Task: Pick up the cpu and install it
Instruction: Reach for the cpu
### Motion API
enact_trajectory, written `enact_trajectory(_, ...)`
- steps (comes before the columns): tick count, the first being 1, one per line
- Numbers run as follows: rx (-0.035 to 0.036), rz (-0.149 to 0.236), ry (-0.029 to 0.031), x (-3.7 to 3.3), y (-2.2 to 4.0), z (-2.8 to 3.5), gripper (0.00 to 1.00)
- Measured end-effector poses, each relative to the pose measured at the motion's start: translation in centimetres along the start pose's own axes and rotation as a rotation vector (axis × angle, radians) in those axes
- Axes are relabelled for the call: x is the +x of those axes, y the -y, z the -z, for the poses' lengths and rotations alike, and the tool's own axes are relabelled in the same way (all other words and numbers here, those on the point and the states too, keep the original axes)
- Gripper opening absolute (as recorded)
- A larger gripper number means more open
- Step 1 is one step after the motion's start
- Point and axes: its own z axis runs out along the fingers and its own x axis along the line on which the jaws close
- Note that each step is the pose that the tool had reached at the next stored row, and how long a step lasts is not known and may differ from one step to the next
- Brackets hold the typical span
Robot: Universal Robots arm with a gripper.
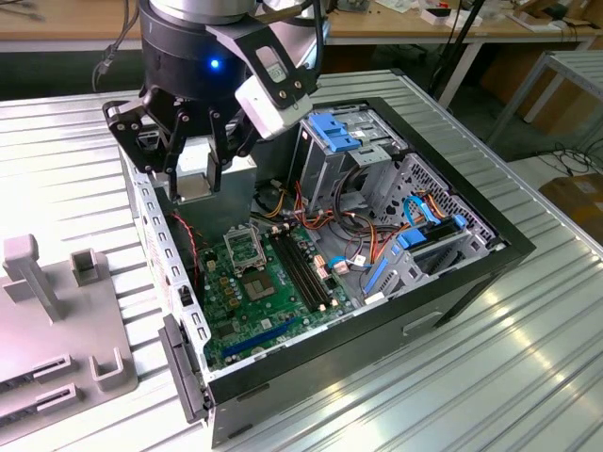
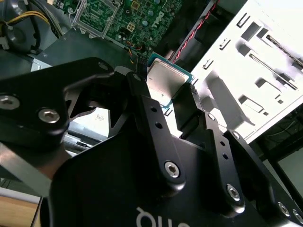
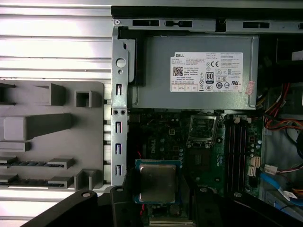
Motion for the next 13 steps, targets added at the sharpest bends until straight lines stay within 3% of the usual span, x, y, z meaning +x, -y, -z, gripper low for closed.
enact_trajectory(13,0.0,0.0,0.0,-0.37,0.0,0.01,0.47)
